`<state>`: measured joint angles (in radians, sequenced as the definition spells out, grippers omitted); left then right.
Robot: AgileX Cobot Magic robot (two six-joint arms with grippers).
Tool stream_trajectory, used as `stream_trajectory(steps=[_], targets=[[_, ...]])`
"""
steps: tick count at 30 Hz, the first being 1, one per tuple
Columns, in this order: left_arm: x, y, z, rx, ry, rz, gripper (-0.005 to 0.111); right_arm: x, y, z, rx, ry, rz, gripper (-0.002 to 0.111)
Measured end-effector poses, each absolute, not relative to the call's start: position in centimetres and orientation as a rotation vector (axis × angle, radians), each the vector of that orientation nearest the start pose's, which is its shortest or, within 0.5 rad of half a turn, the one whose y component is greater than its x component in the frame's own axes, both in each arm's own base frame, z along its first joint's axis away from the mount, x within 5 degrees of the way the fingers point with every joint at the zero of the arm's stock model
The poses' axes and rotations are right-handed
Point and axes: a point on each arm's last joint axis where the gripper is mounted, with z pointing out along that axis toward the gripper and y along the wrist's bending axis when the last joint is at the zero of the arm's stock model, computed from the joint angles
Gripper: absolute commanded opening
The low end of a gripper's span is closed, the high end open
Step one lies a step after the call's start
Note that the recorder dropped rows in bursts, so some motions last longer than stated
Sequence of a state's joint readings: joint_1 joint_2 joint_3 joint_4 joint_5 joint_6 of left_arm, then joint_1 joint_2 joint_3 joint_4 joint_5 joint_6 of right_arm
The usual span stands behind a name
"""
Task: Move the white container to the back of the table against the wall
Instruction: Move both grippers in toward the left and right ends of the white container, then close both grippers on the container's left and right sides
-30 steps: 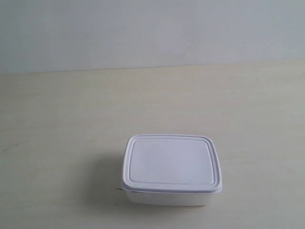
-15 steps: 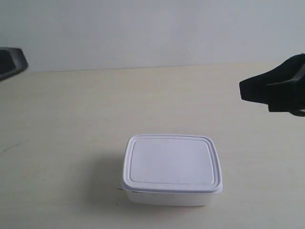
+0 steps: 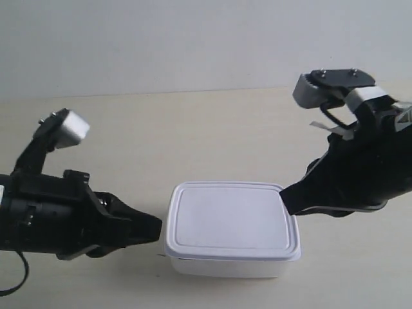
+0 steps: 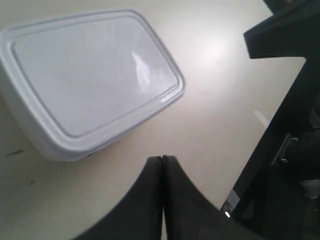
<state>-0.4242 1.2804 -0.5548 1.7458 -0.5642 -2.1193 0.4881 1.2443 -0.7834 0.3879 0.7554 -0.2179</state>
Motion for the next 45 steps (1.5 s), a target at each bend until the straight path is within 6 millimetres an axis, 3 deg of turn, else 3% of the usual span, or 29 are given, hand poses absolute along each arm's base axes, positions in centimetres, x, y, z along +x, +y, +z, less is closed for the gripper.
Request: stream_trajectory(steps=[8, 14, 20, 24, 31, 39, 45], targets=[[20.0, -14.2, 18.0, 0.349, 2.549, -0.996, 0.0, 19.8, 13.5, 21.9, -0.689, 2.835, 0.509, 0.0], [20.0, -15.4, 16.3, 0.324, 2.628, -1.029, 0.0, 19.2, 15.2, 20.0, -0.805, 2.914, 0.504, 0.0], [19.4, -18.9, 16.0, 0.49, 2.634, -1.048, 0.0, 18.5, 16.1, 18.9, -0.866, 2.967, 0.399, 0.0], [19.2, -20.3, 15.4, 0.533, 2.618, -0.919, 0.0, 18.8, 15.5, 18.5, -0.814, 2.994, 0.251, 0.0], [19.9, -20.3, 14.1, 0.486, 2.619, -0.741, 0.0, 19.5, 15.5, 18.0, -0.744, 2.98, 0.191, 0.0], [20.9, -21.0, 13.3, 0.458, 2.637, -0.727, 0.0, 20.1, 15.9, 15.5, -0.711, 3.051, 0.153, 0.0], [21.6, -21.6, 13.0, 0.453, 2.638, -0.725, 0.0, 20.6, 16.2, 15.2, -0.688, 3.002, 0.175, 0.0]])
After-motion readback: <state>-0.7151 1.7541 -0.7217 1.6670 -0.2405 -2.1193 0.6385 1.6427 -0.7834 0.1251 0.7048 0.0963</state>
